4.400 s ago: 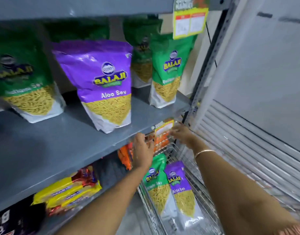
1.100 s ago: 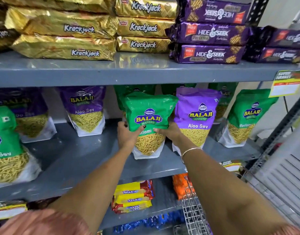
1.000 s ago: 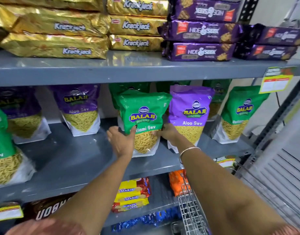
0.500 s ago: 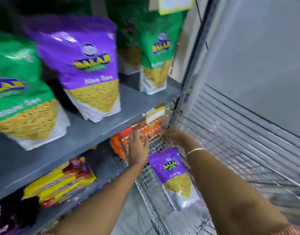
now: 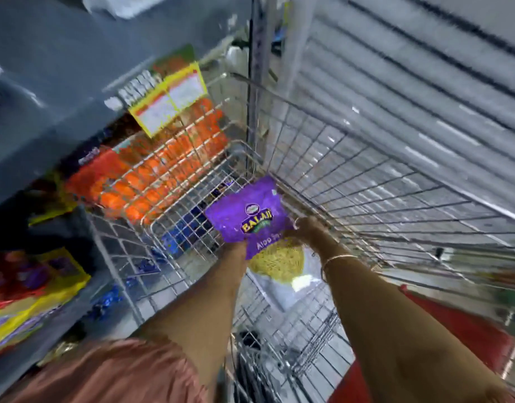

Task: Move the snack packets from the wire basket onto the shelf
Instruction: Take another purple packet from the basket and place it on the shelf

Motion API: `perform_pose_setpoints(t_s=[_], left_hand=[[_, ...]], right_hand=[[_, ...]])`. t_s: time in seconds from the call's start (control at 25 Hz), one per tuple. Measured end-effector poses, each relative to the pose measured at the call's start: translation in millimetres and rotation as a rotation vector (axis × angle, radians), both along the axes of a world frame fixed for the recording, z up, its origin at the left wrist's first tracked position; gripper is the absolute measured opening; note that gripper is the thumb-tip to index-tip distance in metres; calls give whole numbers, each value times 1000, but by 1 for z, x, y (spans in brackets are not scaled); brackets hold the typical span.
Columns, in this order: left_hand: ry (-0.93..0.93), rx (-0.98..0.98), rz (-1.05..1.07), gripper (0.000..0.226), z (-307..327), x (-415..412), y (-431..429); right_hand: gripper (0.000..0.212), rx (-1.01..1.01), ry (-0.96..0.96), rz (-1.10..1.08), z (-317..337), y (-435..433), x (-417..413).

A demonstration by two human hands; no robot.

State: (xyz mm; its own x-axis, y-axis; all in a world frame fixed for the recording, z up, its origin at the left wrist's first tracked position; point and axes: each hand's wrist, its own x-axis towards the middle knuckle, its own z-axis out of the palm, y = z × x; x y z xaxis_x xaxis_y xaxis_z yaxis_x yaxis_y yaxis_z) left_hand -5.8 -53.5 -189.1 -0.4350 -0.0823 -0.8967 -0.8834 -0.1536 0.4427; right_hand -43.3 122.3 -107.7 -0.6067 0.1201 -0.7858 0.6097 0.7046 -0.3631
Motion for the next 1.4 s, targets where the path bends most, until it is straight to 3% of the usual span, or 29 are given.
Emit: perform_pose_setpoints(t_s=[0.08,0.28,0.32,0.4,0.44,0.6,0.8,0.96,1.08,1.24,1.4], left_hand=[[35,52,50,31,-2,3,8],[-46,70,166,83,1,17,3],[-62,79,187,75,8,19,2],[-43,66,198,28,25,22,3],[-5,41,191,19,34,23,5],[240,-24,170,48,87,15,0],[547,-26,178,45,207,-2,-21],[746,-74,213,59,315,10,-66],[906,-159,233,57,388,30,-115],[1061,-290,362,32,466,75,-202],[1067,-486,496,27,503,134,-300]], right_hand=[[36,-46,-27,10,-18,0,1],[22,-259,-48,-208,-32,3,11],[20,-302,-43,-226,-29,3,14],[22,-368,-9,-259,-16,2,22],[23,-387,30,-252,-8,2,26],[42,-388,244,-217,42,-3,30],[46,-402,452,-227,151,-26,20],[49,-561,603,-131,249,-68,18],[43,-661,743,4,323,-116,30],[33,-672,862,239,396,-209,46],[28,-735,939,380,434,-313,83]])
